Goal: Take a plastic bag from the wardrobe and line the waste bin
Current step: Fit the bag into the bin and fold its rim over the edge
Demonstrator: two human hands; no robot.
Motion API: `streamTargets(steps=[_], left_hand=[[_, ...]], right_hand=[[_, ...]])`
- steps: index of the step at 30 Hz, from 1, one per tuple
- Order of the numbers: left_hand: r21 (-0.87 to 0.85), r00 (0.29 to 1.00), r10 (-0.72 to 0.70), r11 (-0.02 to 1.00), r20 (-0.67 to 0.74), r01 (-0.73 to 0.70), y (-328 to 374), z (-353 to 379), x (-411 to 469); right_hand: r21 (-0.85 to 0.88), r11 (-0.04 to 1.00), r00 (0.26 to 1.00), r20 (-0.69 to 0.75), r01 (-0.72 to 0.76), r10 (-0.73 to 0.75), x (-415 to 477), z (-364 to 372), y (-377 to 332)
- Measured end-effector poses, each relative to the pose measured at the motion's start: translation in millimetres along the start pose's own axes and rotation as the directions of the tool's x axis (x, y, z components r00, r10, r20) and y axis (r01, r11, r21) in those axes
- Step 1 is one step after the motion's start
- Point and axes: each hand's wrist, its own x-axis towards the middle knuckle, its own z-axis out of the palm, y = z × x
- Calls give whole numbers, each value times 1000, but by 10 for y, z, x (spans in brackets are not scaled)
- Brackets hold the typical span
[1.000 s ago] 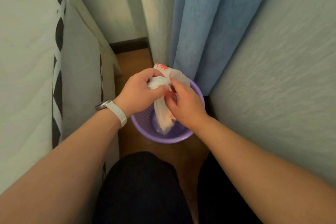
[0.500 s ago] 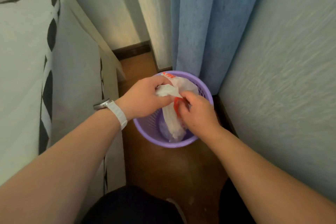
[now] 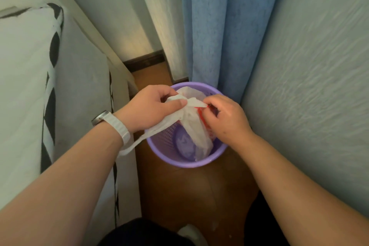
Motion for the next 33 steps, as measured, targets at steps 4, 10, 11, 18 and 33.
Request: streamTargets(steps=[4,10,11,18,33], left_hand=[[36,993,-54,998,-103,58,-34,-101,10],[137,971,-56,987,-231,89,-58,-161,47],[119,968,-72,988,-240,103,-58,-153,50],[-43,977,-140,990,-158,135,38,-29,25],[-134,959,-140,985,-245,110,12,-51,49]], right_hand=[[-14,986,984,-68,-168,167,72,-181,187],[52,954,950,-89,-295,299,61,-299,319],[99,953,953,-76,-287,295,58,-305,289],[155,986,991,-129,60,-40,102,-425,-272],[-129,981,988,-64,-144,137,54,-267,126]])
